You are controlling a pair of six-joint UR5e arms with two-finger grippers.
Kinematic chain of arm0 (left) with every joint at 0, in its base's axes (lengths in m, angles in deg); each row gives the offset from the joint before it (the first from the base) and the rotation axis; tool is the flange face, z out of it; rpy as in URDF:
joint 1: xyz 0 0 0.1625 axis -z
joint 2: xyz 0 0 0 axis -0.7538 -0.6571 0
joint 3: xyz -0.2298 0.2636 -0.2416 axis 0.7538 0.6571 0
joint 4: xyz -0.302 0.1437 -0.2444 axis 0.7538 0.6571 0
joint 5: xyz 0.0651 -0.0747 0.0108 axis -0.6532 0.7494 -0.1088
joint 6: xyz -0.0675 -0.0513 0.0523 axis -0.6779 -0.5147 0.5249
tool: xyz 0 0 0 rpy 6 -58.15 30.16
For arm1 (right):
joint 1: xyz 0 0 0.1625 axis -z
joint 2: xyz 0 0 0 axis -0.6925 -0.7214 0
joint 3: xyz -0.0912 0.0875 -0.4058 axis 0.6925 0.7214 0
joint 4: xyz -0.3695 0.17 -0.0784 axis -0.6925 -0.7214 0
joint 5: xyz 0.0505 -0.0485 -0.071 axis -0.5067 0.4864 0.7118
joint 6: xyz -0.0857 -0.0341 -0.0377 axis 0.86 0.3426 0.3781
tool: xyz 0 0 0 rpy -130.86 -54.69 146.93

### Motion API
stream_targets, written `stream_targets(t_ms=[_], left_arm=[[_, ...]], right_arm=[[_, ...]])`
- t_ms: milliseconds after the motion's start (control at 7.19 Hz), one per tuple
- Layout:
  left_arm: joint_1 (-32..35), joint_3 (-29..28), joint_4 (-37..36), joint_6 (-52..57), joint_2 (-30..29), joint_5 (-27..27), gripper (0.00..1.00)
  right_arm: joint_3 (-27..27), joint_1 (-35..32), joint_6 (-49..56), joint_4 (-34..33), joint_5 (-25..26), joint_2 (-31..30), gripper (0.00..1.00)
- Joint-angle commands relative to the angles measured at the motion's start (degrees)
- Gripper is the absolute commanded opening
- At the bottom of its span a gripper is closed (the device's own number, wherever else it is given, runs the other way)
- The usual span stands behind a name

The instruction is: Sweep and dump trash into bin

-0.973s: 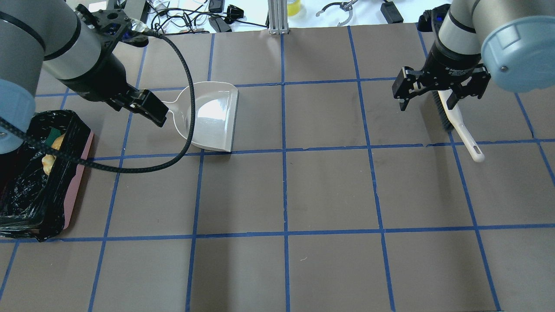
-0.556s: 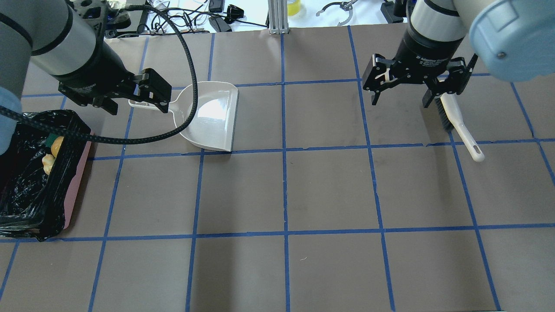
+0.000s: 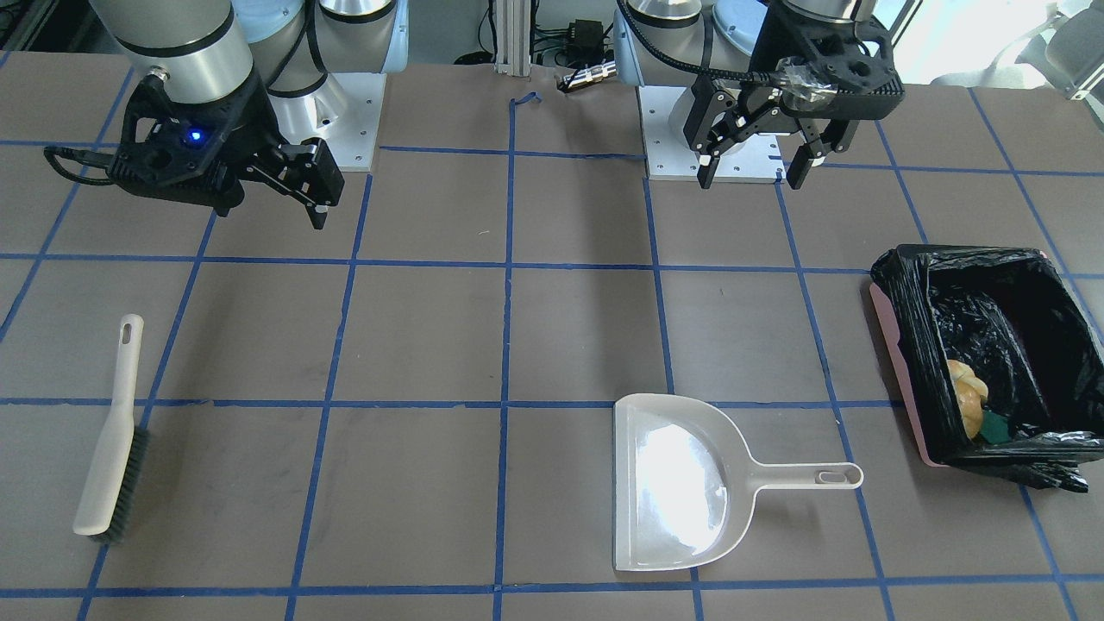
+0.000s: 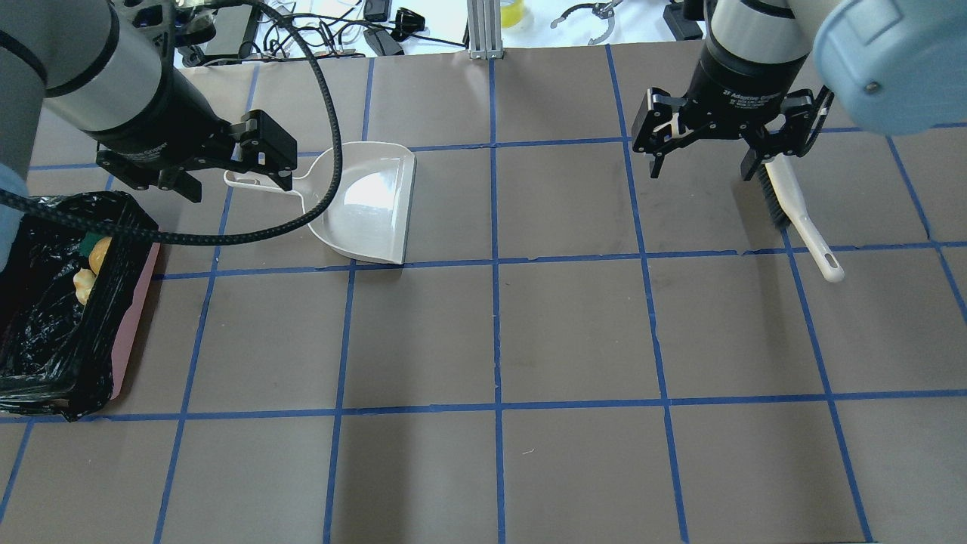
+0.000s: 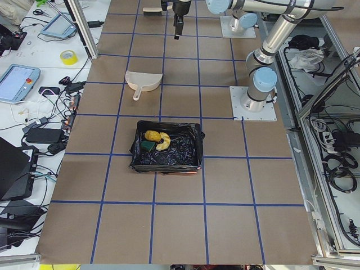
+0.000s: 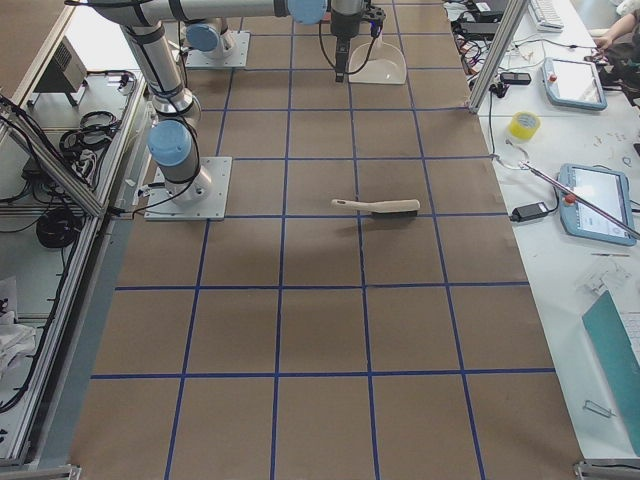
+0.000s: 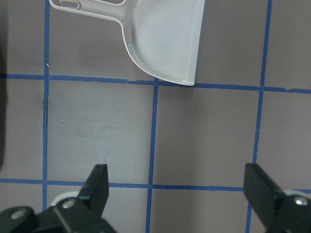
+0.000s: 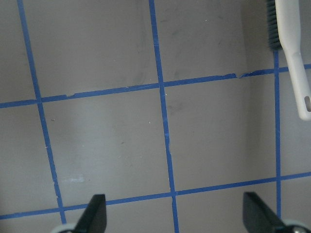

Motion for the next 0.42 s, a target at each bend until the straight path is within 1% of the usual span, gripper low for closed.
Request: stream_targets(t_ms=[0,278], left_arm=[[-0.1,0.1,0.1,-0.1,-0.1,-0.1,1.0],[-0.1,0.3,0.7,-0.1,-0.1,-0.3,1.0]], right_arm=[[0.1,0.1,0.2,-0.2,1.5,0.0,1.0],[0.6,0.3,0.1,-0.2,1.2,-0.1,1.0]])
